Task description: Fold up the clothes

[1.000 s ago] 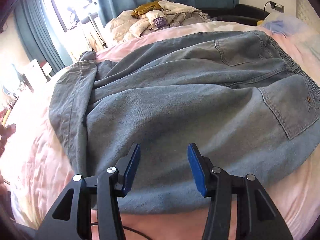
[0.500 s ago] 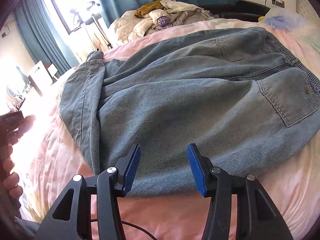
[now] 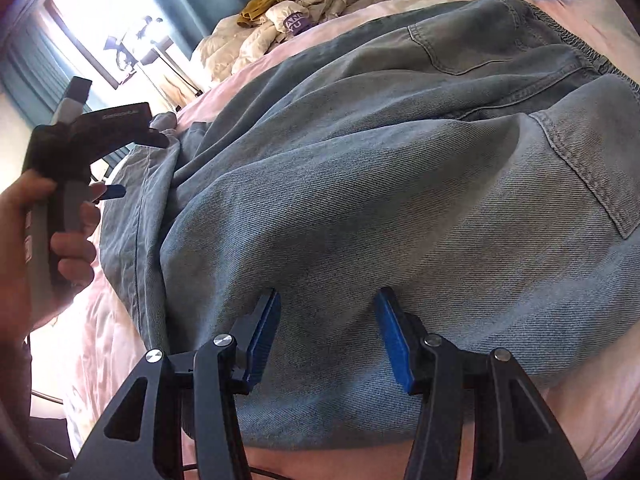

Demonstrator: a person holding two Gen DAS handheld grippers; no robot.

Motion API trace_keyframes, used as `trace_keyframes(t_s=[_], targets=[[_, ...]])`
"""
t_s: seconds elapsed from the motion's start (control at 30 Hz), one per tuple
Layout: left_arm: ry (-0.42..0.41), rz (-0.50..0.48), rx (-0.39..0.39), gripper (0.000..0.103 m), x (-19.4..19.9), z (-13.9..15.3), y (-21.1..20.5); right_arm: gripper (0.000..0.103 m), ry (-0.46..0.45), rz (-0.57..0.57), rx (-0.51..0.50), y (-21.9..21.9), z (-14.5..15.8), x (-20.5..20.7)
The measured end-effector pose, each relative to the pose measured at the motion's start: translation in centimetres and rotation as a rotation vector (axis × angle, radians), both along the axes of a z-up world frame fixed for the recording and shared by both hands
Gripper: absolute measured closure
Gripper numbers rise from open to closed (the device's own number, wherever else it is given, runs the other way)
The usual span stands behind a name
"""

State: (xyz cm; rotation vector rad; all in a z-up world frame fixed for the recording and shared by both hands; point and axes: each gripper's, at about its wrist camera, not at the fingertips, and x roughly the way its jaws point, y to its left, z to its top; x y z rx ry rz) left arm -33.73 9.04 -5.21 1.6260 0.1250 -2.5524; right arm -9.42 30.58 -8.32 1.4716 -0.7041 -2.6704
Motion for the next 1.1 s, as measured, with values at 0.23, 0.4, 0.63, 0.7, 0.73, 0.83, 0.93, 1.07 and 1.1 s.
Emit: trace_keyframes(t_s=[0.23, 0.4, 0.63, 0.7, 0.73, 0.83, 0.93, 1.07, 1.1], targets=[[-0.09, -0.011, -0.151, 0.006, -3.8, -2.9, 1.0, 0.048, 0.003, -0.01, -0.065, 0.8, -0.9, -0.4], [-0.14, -0.061, -0.315, 0.006, -4.3, -4.7, 2.6, 0.047, 0.003, -0.011, -0.076, 0.8, -1.1, -0.6], [-0.094, 0.051, -0.356, 0.041, -2.6, -3.5, 0.8, 0.047, 0.008, -0.016, -0.079, 0.9, -1.0, -0.5], [-0.079, 0.069, -0.337, 0.054, -2.0, -3.3, 0.1, 0.047, 0.011, -0.013, -0.069, 0.7, -1.0, -0.4], [-0.065, 0.074, -0.327, 0.065, -1.6, -3.0, -0.1, 0.047, 0.012, -0.011, -0.065, 0.6, -1.0, -0.4], [-0.016, 0.086, -0.292, 0.086, -0.4, -1.6, -0.8, 0.047, 0.016, -0.006, -0.05, 0.4, -1.0, -0.2], [0.025, 0.12, -0.23, 0.094, 1.3, 0.5, -2.4, 0.047, 0.019, -0.002, -0.037, 0.4, -1.1, -0.2], [0.089, 0.167, -0.166, 0.096, 4.3, 4.2, -5.4, 0.047, 0.035, 0.0, -0.022, 0.5, -0.8, 0.0], [0.109, 0.182, -0.151, 0.096, 5.0, 5.0, -6.3, 0.047, 0.042, 0.0, -0.018, 0.5, -0.7, 0.1]])
